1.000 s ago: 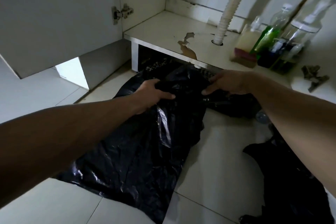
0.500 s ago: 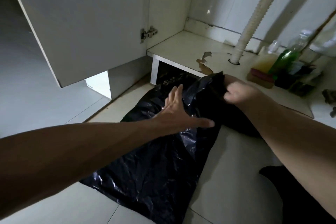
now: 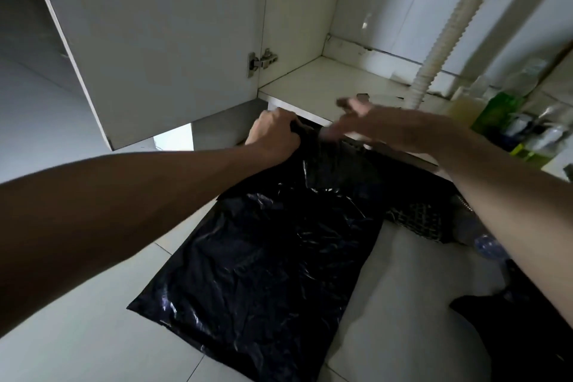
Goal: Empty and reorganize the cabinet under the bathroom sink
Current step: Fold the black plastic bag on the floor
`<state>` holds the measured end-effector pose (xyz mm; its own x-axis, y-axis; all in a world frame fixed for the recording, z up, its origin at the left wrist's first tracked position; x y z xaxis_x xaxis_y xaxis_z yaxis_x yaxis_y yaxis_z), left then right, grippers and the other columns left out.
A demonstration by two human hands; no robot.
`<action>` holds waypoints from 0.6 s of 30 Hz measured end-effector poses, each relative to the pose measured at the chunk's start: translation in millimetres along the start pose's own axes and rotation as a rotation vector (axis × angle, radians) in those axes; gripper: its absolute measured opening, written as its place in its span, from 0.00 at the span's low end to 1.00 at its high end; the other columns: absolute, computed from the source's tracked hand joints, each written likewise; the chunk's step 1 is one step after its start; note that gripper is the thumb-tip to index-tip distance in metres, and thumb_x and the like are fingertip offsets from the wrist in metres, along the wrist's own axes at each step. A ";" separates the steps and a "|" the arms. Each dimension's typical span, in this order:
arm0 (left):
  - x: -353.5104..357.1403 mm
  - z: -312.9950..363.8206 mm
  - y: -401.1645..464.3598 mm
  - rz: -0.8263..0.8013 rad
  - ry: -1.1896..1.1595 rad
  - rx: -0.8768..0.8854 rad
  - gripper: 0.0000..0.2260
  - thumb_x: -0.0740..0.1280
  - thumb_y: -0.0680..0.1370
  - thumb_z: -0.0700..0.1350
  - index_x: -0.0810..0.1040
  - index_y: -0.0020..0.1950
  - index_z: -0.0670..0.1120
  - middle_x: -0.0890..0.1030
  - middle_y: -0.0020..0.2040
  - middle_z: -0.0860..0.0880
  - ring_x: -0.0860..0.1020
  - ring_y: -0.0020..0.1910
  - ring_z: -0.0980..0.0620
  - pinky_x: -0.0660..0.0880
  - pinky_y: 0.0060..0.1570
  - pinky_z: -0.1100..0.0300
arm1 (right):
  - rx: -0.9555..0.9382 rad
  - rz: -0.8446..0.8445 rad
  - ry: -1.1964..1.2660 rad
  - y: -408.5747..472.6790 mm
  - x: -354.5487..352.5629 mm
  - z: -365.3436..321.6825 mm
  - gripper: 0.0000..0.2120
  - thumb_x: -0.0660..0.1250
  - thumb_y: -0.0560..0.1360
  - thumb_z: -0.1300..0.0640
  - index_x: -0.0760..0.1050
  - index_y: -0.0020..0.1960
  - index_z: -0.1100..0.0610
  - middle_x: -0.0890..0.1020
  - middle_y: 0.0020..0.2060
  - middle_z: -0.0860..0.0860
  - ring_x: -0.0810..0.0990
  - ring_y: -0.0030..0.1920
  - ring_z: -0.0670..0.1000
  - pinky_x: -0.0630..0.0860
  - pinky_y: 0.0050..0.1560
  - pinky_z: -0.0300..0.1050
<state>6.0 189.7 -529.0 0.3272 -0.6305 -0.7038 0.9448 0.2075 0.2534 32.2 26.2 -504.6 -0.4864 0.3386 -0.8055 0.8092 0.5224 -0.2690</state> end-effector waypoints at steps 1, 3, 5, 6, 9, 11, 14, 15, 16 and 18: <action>-4.9 1.2 5.9 0.017 -0.009 0.004 0.17 0.63 0.69 0.37 0.84 0.52 0.48 0.84 0.49 0.44 0.80 0.51 0.43 0.79 0.52 0.53 | 0.069 -0.040 -0.190 7.0 14.5 2.9 0.54 0.72 0.56 0.22 0.59 0.76 0.41 0.72 0.71 0.52 0.69 0.72 0.58 0.64 0.72 0.60; -13.2 5.1 15.5 0.036 -0.036 0.026 0.17 0.63 0.69 0.36 0.84 0.52 0.49 0.84 0.48 0.46 0.80 0.50 0.45 0.77 0.49 0.58 | 0.111 0.082 -0.481 20.1 33.3 5.9 0.53 0.72 0.57 0.25 0.61 0.75 0.48 0.75 0.67 0.48 0.68 0.73 0.57 0.65 0.73 0.57; -13.9 9.8 19.7 0.004 -0.027 0.062 0.17 0.64 0.70 0.36 0.82 0.56 0.49 0.82 0.49 0.47 0.79 0.49 0.48 0.72 0.45 0.63 | 0.063 0.323 -0.538 26.8 25.5 5.8 0.27 0.69 0.69 0.42 0.74 0.62 0.57 0.81 0.57 0.55 0.79 0.60 0.57 0.74 0.65 0.50; -12.6 12.6 20.6 -0.025 -0.001 0.099 0.18 0.65 0.72 0.37 0.81 0.59 0.48 0.81 0.50 0.47 0.78 0.50 0.49 0.69 0.45 0.65 | 0.059 0.418 -0.547 23.3 15.3 8.4 0.16 0.67 0.74 0.51 0.77 0.56 0.60 0.82 0.51 0.57 0.81 0.50 0.57 0.78 0.57 0.48; -12.2 14.2 29.1 -0.106 0.113 0.206 0.18 0.67 0.74 0.38 0.78 0.64 0.46 0.81 0.54 0.47 0.78 0.54 0.49 0.69 0.47 0.65 | 0.101 0.616 -0.503 8.3 -25.0 21.8 0.09 0.63 0.77 0.60 0.79 0.54 0.61 0.82 0.46 0.59 0.81 0.41 0.59 0.80 0.43 0.48; -27.8 14.4 39.5 -0.044 0.186 0.234 0.16 0.67 0.73 0.38 0.80 0.60 0.46 0.80 0.55 0.46 0.78 0.55 0.46 0.73 0.51 0.60 | 0.075 0.749 -0.439 -6.0 -48.1 17.8 0.13 0.62 0.76 0.61 0.80 0.58 0.57 0.83 0.49 0.59 0.82 0.46 0.62 0.79 0.43 0.47; -68.3 36.7 43.7 0.189 0.251 0.317 0.13 0.68 0.70 0.40 0.82 0.54 0.47 0.78 0.53 0.46 0.78 0.50 0.45 0.75 0.46 0.55 | -0.059 0.928 -0.371 -32.9 -68.3 -3.8 0.17 0.61 0.74 0.63 0.82 0.59 0.53 0.85 0.50 0.56 0.83 0.50 0.60 0.71 0.42 0.42; -79.6 48.6 36.9 0.254 0.266 0.379 0.12 0.68 0.71 0.41 0.82 0.53 0.47 0.77 0.52 0.46 0.78 0.49 0.45 0.74 0.43 0.56 | -0.142 0.992 -0.404 -45.9 -71.5 -16.3 0.18 0.61 0.73 0.63 0.83 0.58 0.54 0.86 0.49 0.56 0.83 0.50 0.60 0.69 0.42 0.40; -88.5 59.9 28.0 0.302 0.285 0.462 0.12 0.67 0.71 0.43 0.82 0.54 0.47 0.78 0.51 0.47 0.79 0.47 0.44 0.73 0.41 0.56 | -0.243 1.042 -0.441 -57.5 -73.2 -30.2 0.18 0.62 0.72 0.64 0.83 0.57 0.55 0.86 0.49 0.56 0.83 0.49 0.60 0.68 0.43 0.40; -93.6 75.2 -0.3 0.306 0.322 0.631 0.15 0.64 0.72 0.49 0.81 0.55 0.48 0.80 0.49 0.48 0.80 0.45 0.45 0.78 0.41 0.53 | -0.428 1.046 -0.448 -71.5 -66.7 -43.3 0.18 0.62 0.69 0.64 0.83 0.55 0.58 0.86 0.47 0.56 0.83 0.48 0.59 0.69 0.45 0.39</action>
<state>-26.0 192.5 -413.4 0.6521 -0.3452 -0.6750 0.6562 -0.1890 0.7306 -7.5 0.2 -408.8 0.5617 0.4952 -0.6627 0.5268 0.4036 0.7481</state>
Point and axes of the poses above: each hand's wrist, its own y-axis towards the middle knuckle, its own x-axis out of the palm, z = x × y, the point moved 10 cm from there along y, towards the middle knuckle
